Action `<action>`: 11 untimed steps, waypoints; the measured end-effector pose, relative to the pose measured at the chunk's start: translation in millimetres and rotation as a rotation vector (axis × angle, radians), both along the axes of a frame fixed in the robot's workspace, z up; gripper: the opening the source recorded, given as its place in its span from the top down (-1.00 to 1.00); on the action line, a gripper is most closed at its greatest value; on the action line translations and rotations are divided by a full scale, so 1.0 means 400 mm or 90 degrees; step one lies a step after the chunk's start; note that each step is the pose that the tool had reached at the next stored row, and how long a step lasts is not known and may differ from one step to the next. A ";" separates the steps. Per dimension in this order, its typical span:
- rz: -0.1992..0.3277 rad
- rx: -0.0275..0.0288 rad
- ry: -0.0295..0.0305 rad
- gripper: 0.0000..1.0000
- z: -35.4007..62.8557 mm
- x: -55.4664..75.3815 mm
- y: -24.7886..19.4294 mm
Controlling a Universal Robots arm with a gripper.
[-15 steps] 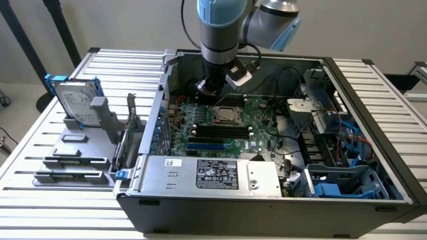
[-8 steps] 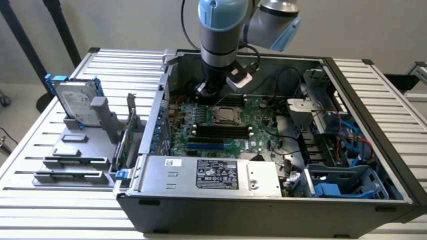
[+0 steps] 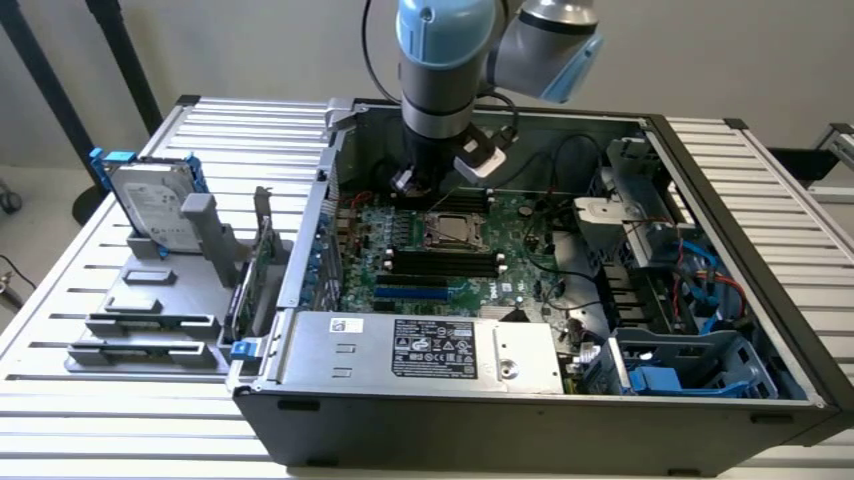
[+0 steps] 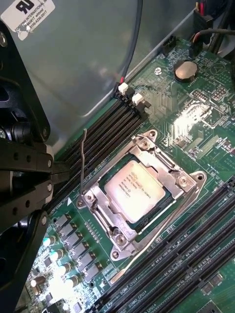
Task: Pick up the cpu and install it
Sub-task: 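Install the first cpu locking lever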
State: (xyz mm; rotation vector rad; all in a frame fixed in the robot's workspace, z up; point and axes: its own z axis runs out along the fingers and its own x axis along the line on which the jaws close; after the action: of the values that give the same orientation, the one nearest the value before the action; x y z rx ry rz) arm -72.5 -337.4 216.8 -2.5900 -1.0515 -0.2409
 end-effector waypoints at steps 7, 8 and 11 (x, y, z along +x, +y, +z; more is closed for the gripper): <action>0.009 -0.0201 -0.0046 0.79 -0.007 -0.001 0.000; 0.010 -0.0216 -0.0059 0.79 -0.008 0.000 0.000; 0.014 -0.0229 -0.0111 0.79 -0.015 0.000 0.000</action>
State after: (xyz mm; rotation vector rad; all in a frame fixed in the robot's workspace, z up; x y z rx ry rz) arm -72.7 -337.4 211.0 -2.6113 -1.0994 -0.2419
